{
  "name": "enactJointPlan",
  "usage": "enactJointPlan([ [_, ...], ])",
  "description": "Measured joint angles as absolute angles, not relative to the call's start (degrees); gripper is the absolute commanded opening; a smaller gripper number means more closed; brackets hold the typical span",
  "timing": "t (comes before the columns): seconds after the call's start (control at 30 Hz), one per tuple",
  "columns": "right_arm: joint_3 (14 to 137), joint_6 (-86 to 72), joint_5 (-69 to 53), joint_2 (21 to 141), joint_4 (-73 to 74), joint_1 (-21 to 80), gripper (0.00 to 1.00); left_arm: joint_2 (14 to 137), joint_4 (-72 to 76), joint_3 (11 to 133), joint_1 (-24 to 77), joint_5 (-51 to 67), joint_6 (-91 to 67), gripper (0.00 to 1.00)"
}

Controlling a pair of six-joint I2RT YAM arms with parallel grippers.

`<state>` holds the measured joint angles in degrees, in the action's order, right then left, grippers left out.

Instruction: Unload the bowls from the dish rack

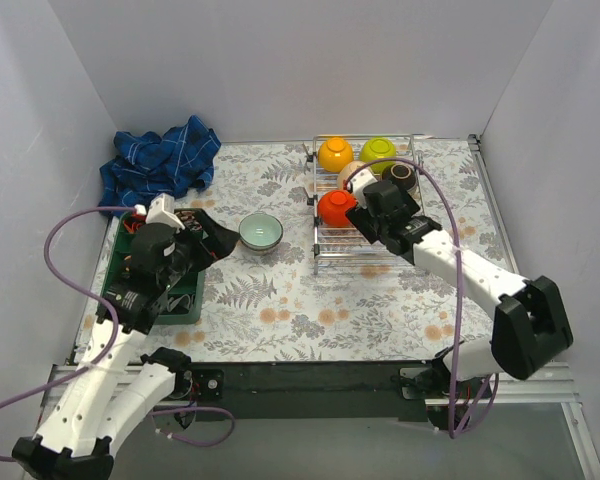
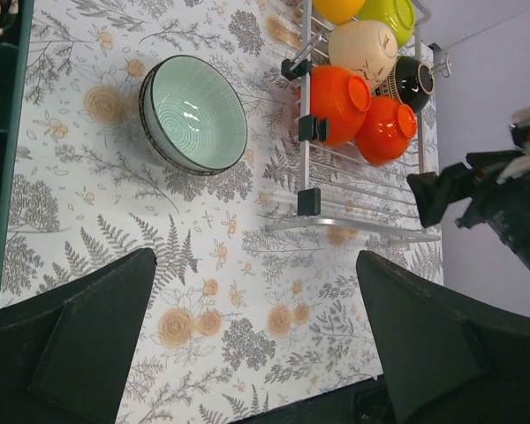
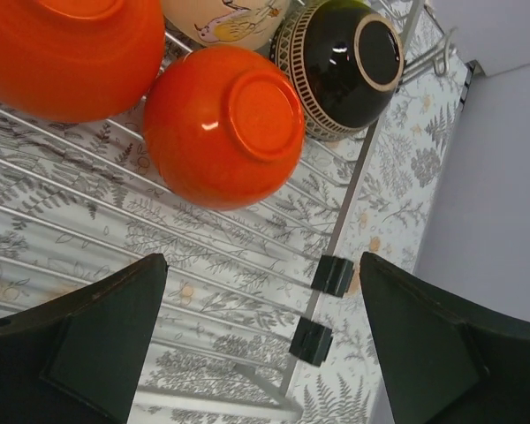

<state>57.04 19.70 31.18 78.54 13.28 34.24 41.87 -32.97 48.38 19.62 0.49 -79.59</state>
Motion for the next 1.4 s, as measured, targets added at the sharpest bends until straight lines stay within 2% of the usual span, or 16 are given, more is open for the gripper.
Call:
enactJointPlan([
  [0.2, 59.68, 30.37, 31.07, 87.85, 10.24, 33.87, 0.99, 38.00, -41.36, 49.39, 19.62, 0.69, -81.41, 0.98],
  [0.47, 60.42, 38.96, 32.18, 93.86, 7.90, 33.87, 0.98, 36.88, -47.11, 50.74, 19.62, 0.67, -82.08, 0.98],
  [1.4, 60.34, 43.79, 35.86, 101.78, -3.27, 34.92, 0.97, 36.91, -49.87, 52.75, 19.62, 1.08, -82.74, 0.98],
])
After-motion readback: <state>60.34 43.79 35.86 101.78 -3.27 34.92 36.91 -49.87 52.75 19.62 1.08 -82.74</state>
